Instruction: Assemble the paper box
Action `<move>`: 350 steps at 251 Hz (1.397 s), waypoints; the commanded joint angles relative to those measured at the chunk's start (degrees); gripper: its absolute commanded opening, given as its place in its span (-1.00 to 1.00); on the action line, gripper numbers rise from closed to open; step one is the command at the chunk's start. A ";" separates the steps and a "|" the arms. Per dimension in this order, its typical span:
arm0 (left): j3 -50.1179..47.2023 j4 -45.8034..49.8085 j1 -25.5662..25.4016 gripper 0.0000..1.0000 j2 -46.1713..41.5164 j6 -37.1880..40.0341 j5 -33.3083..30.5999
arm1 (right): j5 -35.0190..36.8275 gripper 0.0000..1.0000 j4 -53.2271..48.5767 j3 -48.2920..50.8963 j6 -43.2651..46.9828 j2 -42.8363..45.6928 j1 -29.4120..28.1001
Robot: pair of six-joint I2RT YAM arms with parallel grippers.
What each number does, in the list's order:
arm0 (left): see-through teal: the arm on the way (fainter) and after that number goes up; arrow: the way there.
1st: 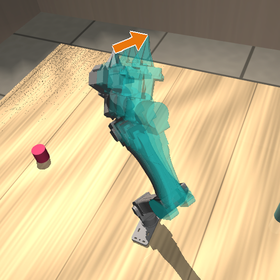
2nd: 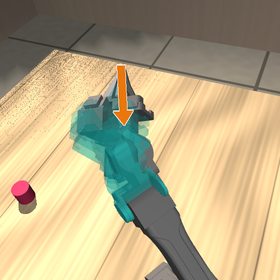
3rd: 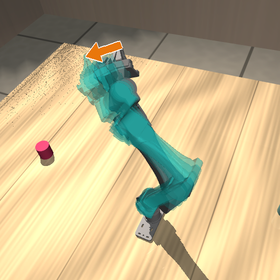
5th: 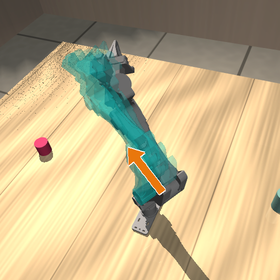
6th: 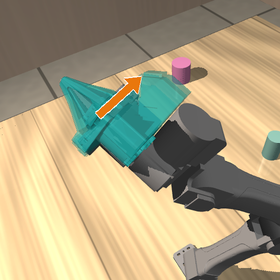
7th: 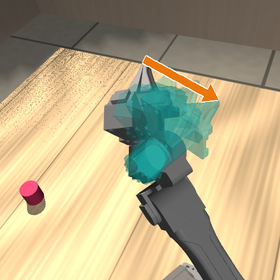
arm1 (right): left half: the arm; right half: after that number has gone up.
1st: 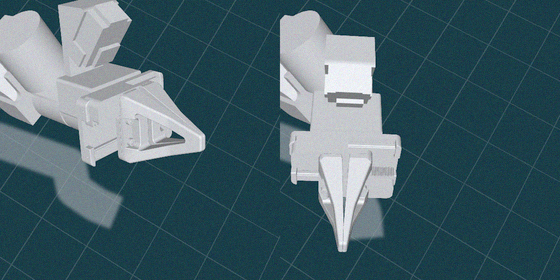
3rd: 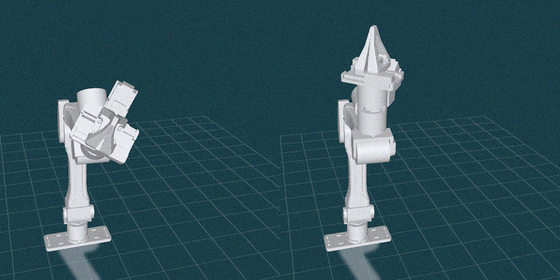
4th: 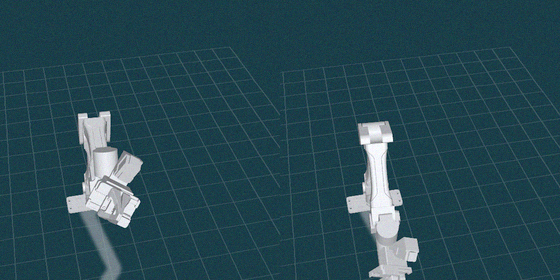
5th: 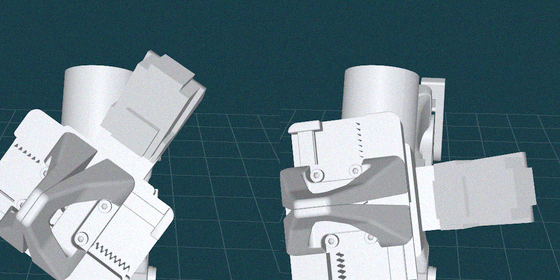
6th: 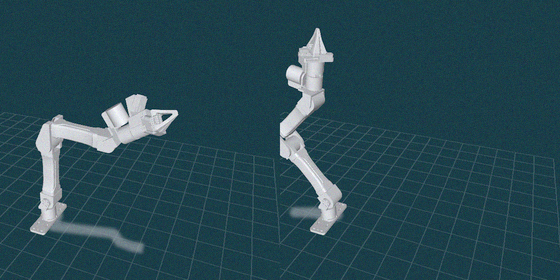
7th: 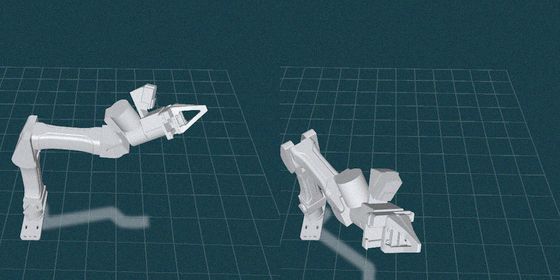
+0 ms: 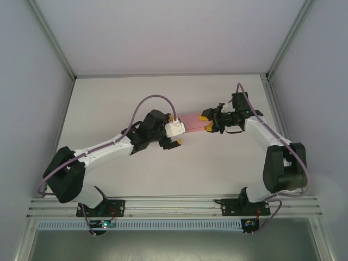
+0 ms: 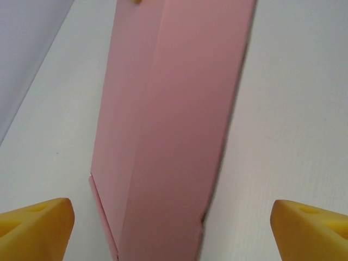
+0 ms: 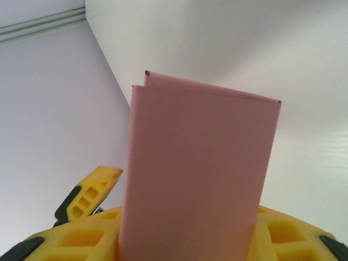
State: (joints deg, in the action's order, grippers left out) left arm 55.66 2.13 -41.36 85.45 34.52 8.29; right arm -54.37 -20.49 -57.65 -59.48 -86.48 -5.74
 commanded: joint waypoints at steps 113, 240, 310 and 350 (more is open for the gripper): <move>1.36 -11.61 -1.18 0.12 4.55 2.87 -2.39 | -3.64 -0.17 -2.27 3.06 -2.12 2.93 -0.62; 4.75 12.27 0.20 -0.32 2.28 -1.03 0.19 | 27.74 0.97 -7.31 -6.53 26.44 14.85 3.41; 13.93 42.17 2.26 -0.32 4.82 3.22 3.48 | 16.57 0.96 26.79 14.23 41.17 34.16 4.39; 18.54 48.63 3.89 -0.32 9.54 2.61 3.37 | 10.79 0.96 11.35 12.21 59.96 34.70 -5.54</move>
State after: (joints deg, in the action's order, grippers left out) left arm 70.85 39.22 -38.98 91.33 36.27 10.70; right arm -37.95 -2.90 -44.58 -18.15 -51.44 -3.84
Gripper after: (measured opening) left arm 0.430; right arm 0.983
